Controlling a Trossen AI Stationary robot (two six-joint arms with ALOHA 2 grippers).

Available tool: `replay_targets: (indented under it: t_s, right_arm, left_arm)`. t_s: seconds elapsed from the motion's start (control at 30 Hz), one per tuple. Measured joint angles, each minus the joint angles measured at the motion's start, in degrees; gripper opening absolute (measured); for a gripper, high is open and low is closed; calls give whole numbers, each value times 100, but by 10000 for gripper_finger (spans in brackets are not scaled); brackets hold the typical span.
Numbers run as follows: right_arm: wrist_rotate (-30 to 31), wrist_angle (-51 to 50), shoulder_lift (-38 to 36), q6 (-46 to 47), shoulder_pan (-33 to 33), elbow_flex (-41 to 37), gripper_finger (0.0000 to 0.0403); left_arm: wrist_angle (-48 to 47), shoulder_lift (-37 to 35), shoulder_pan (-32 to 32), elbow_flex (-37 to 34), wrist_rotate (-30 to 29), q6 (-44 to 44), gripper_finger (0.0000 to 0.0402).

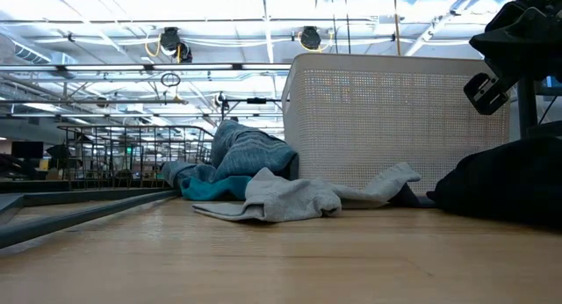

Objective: Pick & Place Cloths
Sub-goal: Put the pink boxers into the transparent bin, then put the gray boxers into the transparent bin

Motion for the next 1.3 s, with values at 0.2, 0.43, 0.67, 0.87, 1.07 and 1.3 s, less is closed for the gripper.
replay_targets:
  t_s: [0.2, 0.43, 0.67, 0.87, 1.07, 1.3]
  right_arm:
    - [0, 4, 0, 0, -1, 0, 4]
    - [0, 9, 0, 2, -2, -1, 4]
    - [0, 11, 0, 211, 0, 1, 4]
    - [0, 11, 0, 363, 1, 2, 4]
    - [9, 13, 0, 325, 1, 2, 4]
    - [421, -18, 0, -23, -2, 0, 4]
  left_arm:
    - [278, 0, 0, -266, -15, 68, 14]
    - [275, 0, 0, -269, -215, -108, 46]
    - [285, -12, 0, -269, -116, -113, 138]
    - [572, -396, 39, -206, 900, -69, 202]
    - [442, -903, 5, 390, 342, -368, 199]
    - [589, -1082, 418, 1376, -2125, 242, 155]
